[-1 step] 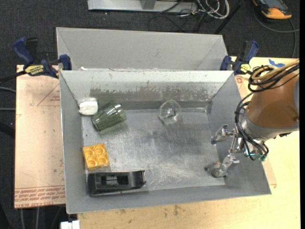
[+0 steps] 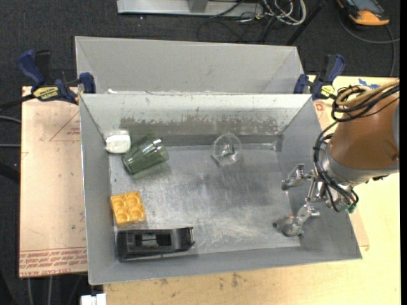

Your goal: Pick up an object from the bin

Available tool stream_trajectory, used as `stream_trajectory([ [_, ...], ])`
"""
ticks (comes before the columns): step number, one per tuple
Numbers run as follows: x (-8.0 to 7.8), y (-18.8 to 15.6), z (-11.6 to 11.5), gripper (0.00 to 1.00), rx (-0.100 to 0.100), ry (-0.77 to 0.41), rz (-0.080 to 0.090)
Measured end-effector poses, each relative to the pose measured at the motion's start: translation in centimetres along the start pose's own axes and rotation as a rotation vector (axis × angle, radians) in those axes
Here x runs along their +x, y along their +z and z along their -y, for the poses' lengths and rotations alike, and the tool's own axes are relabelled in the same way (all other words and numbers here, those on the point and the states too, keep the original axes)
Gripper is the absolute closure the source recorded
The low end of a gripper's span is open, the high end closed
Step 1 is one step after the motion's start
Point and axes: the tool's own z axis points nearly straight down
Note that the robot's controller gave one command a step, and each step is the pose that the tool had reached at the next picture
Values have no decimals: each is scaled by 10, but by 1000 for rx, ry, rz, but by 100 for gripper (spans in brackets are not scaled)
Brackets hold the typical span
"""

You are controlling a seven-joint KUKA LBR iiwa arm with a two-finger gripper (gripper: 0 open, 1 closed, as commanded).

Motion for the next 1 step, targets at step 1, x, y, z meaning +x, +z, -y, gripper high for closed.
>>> stream_trajectory([
  [1, 13, 50, 18, 0, 0, -113, 2],
])
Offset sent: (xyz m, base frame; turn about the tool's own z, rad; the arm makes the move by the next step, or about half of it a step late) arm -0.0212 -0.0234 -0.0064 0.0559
